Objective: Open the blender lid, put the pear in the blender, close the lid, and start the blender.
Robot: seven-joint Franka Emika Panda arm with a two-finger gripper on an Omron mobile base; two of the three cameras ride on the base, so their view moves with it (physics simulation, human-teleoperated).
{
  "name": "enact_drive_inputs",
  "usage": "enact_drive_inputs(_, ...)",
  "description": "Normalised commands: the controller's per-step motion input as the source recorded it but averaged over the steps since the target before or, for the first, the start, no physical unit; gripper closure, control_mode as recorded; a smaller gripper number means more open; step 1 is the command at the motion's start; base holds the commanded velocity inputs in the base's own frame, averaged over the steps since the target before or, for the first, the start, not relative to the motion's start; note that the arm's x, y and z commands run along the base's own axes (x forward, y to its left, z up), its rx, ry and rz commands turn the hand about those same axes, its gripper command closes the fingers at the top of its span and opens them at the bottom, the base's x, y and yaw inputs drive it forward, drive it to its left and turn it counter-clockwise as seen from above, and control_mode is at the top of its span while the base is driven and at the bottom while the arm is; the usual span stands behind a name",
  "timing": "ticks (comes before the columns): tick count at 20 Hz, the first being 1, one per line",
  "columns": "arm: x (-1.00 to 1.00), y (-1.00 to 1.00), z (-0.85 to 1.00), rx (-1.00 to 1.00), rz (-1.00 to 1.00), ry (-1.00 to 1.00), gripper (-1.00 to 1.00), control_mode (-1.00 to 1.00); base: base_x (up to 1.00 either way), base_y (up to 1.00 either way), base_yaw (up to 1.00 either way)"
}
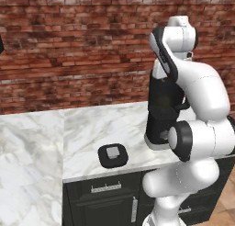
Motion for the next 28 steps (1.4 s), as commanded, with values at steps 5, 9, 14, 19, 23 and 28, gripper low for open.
enact_drive_inputs(5, -0.33, 0.02, 0.79, 0.00, 0.00, -0.08, -1.00, -1.00, 0.00, 0.00, 0.00)
enact_drive_inputs(9, -0.58, 0.13, 0.59, 0.00, 0.00, -0.16, -1.00, -1.00, 0.00, 0.00, 0.00)
enact_drive_inputs(14, -0.75, 0.25, 0.06, 0.00, 0.00, -0.13, -1.00, -1.00, 0.00, 0.00, 0.00)
enact_drive_inputs(19, -0.64, 0.44, -0.23, 0.00, 0.00, -0.03, -1.00, -1.00, 0.00, 0.00, 0.00)
enact_drive_inputs(23, -0.29, 0.67, -0.50, -0.05, 0.02, 0.01, -1.00, -1.00, 0.00, 0.00, 0.00)
enact_drive_inputs(28, -0.08, 0.72, -0.66, -0.04, 0.01, 0.05, -1.00, -1.00, 0.00, 0.00, 0.00)
